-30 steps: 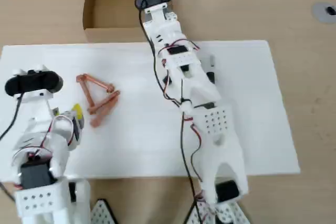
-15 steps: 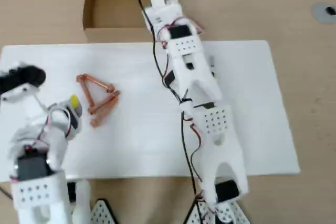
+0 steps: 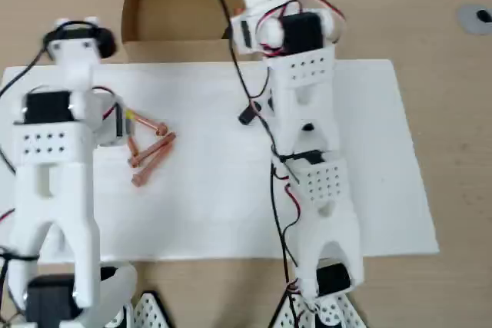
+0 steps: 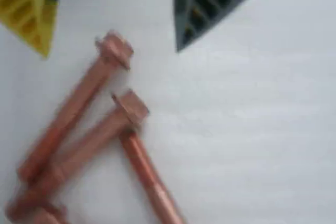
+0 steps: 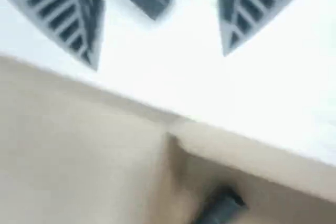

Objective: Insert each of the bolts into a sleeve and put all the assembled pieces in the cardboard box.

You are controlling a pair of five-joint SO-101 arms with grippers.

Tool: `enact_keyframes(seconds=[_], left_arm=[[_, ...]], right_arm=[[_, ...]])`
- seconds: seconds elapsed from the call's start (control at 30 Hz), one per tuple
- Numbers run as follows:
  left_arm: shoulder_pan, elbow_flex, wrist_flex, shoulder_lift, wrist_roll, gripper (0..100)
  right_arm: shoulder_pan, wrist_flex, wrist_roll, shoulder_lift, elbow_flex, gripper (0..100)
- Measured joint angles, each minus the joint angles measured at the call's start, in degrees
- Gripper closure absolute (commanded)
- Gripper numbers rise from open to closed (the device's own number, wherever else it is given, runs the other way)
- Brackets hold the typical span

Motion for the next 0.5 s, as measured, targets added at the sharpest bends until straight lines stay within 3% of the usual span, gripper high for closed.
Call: enact_keyframes(seconds=[0.13, 0.37, 0.5], left_arm=[[1.5, -1.9, 3.2, 0.0, -16.5, 83], [-0.3, -1.9, 5.0, 1.0, -52.2, 83], [-0.3, -1.9, 4.3, 3.3, -60.0, 83]], right_arm=[[4.6, 0.6, 4.0, -3.7, 0.0, 81.3], [11.2, 0.6, 14.6, -11.8, 1.8, 81.3], [13.5, 0.6, 15.6, -16.4, 5.9, 81.3]])
